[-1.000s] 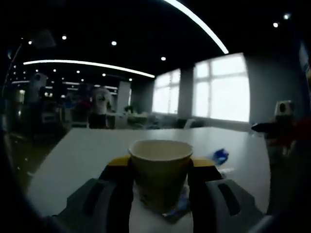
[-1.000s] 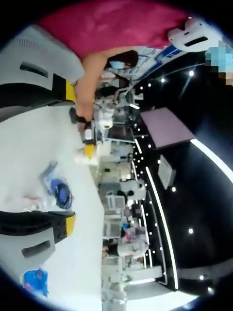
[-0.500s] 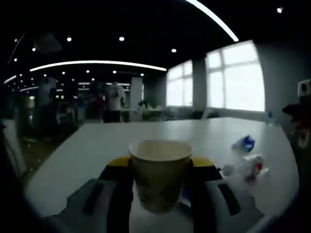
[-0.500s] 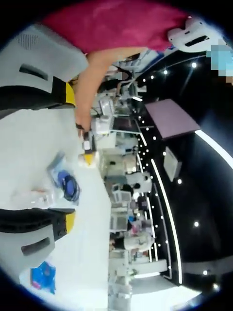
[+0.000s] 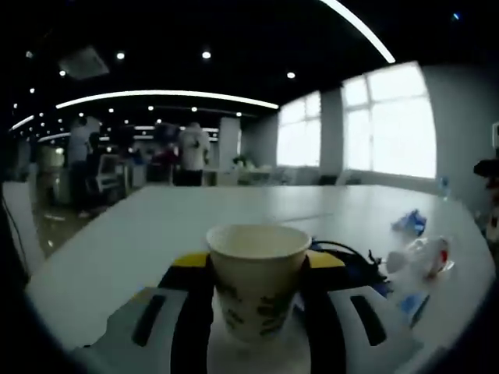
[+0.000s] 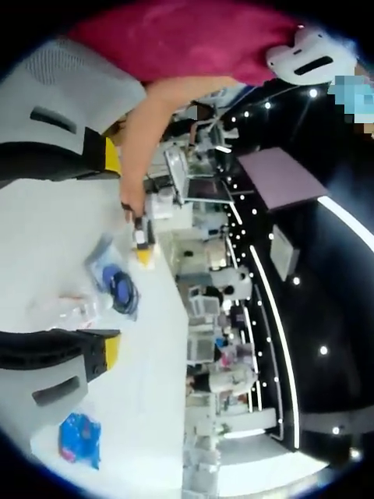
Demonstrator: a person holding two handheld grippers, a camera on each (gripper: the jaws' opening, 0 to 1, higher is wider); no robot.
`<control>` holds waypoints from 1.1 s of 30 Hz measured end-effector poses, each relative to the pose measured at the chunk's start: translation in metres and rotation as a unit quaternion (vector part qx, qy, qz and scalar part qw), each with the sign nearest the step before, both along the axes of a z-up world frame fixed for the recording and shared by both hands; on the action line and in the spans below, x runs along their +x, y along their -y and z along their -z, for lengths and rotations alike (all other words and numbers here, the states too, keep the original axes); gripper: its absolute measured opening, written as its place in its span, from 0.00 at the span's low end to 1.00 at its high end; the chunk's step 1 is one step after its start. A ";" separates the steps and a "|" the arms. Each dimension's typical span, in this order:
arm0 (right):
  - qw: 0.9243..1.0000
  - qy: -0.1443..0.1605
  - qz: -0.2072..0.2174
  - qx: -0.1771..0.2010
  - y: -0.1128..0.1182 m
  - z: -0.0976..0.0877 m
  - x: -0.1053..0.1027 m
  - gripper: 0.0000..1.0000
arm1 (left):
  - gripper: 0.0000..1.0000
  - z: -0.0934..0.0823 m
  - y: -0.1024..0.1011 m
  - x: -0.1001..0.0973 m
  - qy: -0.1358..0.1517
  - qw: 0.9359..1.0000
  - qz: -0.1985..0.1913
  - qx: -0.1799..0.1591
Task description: Arrange the tabletop items into an orderly group along one side of the table until the central work area is clear of visible clutter.
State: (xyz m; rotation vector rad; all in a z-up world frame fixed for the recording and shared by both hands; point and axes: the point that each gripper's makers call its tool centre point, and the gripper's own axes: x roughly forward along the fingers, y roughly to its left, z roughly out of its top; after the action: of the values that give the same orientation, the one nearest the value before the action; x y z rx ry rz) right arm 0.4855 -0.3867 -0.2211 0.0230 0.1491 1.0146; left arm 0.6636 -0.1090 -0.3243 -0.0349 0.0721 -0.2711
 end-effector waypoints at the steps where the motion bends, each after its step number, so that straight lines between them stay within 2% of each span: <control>1: 1.000 -0.001 0.001 -0.001 0.000 0.000 0.000 0.77 | 0.42 0.002 -0.001 0.001 0.000 1.000 -0.003 0.002; 4: 1.000 -0.003 0.002 -0.007 0.000 0.003 0.000 0.76 | 0.42 0.007 -0.003 0.001 -0.003 1.000 -0.008 -0.004; 8: 1.000 -0.004 0.003 -0.007 0.000 0.003 0.000 0.76 | 0.43 0.009 0.002 -0.001 0.000 1.000 0.000 0.011; 17: 1.000 -0.007 0.008 -0.010 0.002 0.005 0.001 0.75 | 0.44 0.016 0.000 -0.005 -0.017 0.999 0.009 0.026; 27: 1.000 -0.010 0.004 -0.010 0.001 0.005 0.001 0.74 | 0.50 0.012 -0.008 -0.017 -0.021 1.000 0.005 0.013; 33: 1.000 -0.009 0.003 -0.010 0.002 0.005 0.002 0.74 | 0.53 0.007 -0.012 -0.030 -0.024 1.000 -0.004 -0.018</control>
State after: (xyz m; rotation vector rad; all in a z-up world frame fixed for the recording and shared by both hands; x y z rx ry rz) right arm 0.4871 -0.3887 -0.2260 0.0148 0.1748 1.0066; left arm 0.6334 -0.0968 -0.3309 -0.0777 0.1157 -0.2637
